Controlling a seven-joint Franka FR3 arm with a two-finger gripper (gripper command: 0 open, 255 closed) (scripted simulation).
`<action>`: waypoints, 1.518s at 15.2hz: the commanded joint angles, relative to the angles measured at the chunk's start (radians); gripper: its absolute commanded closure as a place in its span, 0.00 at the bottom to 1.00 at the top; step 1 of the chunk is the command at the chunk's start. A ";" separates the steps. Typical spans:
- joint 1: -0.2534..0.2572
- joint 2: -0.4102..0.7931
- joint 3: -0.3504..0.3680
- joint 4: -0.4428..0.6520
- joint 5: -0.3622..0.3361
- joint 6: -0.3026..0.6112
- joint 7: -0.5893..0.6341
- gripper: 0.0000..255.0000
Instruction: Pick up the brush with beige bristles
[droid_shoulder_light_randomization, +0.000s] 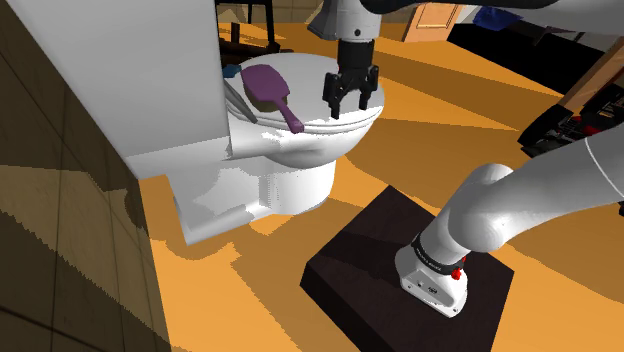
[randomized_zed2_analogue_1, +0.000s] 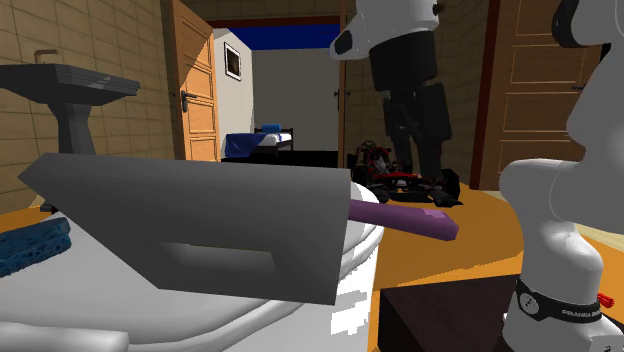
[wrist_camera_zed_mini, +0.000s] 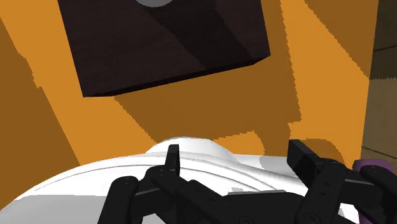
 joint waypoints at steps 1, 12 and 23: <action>0.006 0.064 0.017 0.067 0.013 0.005 0.031 0.00; 0.047 0.453 0.093 0.527 0.024 -0.024 0.197 0.00; 0.050 0.461 0.096 0.437 0.025 0.075 0.195 1.00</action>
